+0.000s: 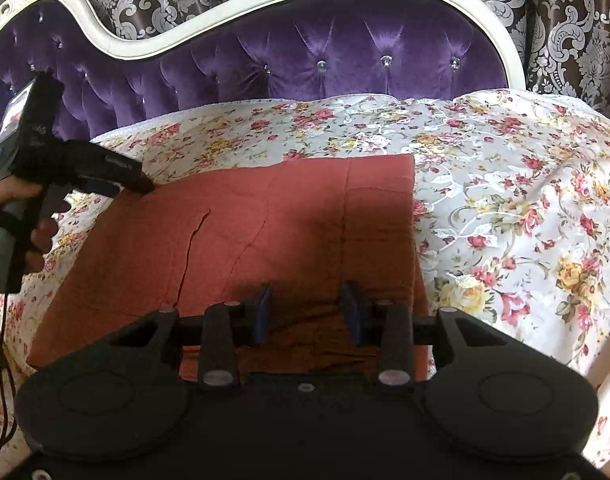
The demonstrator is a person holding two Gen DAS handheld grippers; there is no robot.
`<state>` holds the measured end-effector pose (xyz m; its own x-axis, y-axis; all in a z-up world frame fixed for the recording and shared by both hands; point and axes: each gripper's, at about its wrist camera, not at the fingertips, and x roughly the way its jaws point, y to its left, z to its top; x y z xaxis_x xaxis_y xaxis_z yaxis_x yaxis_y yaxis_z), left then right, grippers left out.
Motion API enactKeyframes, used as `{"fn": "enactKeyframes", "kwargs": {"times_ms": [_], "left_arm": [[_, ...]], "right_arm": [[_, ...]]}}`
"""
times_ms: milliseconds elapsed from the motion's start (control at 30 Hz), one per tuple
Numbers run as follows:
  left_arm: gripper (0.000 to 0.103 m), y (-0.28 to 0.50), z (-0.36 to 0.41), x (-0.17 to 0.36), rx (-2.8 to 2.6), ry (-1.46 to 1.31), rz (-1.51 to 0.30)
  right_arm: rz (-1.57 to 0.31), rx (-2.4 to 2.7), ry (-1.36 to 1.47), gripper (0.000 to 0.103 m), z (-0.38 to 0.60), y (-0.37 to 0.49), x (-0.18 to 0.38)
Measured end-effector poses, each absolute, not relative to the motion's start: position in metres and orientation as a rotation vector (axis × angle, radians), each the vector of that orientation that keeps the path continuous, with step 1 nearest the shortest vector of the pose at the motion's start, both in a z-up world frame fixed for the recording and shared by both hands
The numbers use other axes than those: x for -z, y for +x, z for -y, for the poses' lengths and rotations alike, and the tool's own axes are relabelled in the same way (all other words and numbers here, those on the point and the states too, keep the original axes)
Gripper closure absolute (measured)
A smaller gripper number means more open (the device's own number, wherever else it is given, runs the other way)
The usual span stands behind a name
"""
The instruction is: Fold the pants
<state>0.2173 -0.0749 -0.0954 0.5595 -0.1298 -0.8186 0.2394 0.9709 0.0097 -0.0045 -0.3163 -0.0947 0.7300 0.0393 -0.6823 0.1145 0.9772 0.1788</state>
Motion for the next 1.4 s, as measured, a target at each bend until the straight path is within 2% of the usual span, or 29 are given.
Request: {"fn": "enactKeyframes", "kwargs": {"times_ms": [300, 500, 767, 1200, 1233, 1333, 1400], "left_arm": [[0.050, 0.225, 0.085, 0.097, 0.191, 0.182, -0.948], [0.051, 0.215, 0.079, 0.080, 0.203, 0.172, -0.929], [0.051, 0.165, 0.051, 0.054, 0.261, 0.133, -0.892], [0.051, 0.092, 0.021, 0.075, 0.344, 0.097, -0.952], [0.051, 0.091, 0.023, 0.079, 0.358, 0.098, -0.966], [0.051, 0.089, 0.028, 0.090, 0.363, 0.105, -0.972], [0.051, 0.088, 0.029, 0.091, 0.364, 0.091, -0.956]], "right_arm": [[-0.751, 0.042, 0.222, 0.055, 0.317, -0.005, 0.095], [-0.750, 0.049, 0.212, 0.054, 0.314, -0.006, 0.095], [-0.747, 0.059, 0.200, 0.054, 0.311, -0.006, 0.094], [-0.707, 0.057, 0.229, 0.054, 0.316, -0.027, 0.083], [-0.694, 0.061, 0.245, 0.051, 0.319, -0.031, 0.081], [-0.638, 0.109, 0.282, 0.031, 0.330, -0.039, 0.075], [-0.620, 0.148, 0.294, 0.028, 0.339, -0.040, 0.074]]}}
